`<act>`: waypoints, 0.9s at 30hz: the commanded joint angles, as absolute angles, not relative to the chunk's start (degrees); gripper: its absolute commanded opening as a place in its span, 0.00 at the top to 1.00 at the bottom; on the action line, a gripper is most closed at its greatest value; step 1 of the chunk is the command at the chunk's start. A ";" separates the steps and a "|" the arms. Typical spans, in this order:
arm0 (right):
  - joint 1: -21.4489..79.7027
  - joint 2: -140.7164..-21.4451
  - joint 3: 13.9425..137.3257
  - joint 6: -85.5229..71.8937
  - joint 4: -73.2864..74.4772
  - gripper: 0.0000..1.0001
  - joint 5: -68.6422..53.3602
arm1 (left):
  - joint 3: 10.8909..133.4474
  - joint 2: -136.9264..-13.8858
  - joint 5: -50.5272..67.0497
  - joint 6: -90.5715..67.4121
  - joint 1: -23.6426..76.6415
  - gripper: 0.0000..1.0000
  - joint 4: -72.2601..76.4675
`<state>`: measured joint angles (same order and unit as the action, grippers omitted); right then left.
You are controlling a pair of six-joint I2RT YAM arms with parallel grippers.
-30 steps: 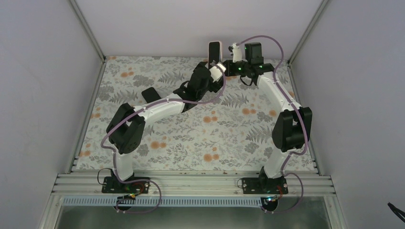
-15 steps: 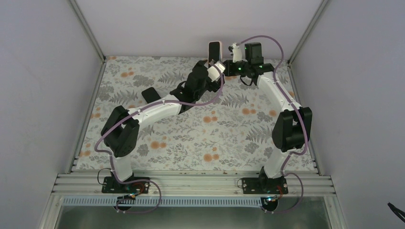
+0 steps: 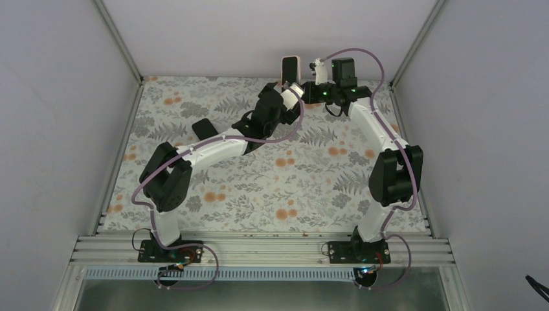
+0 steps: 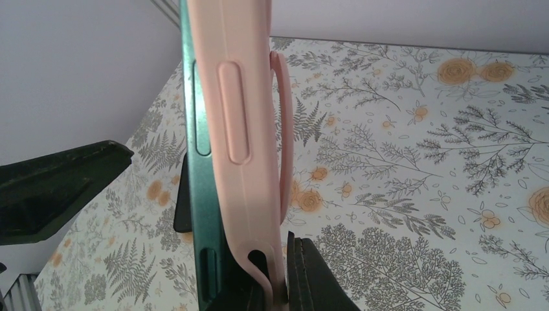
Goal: Take the phone out of the phone case
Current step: Remove the phone case from the phone.
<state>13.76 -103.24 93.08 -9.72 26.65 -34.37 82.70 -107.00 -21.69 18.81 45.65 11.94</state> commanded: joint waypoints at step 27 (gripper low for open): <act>14.05 -97.51 88.26 -13.13 20.78 0.97 -44.25 | 81.90 -113.49 -45.32 35.37 45.76 0.19 32.81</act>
<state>13.10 -102.91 89.32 -12.10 21.10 -36.80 82.11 -112.44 -36.75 31.35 48.18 26.22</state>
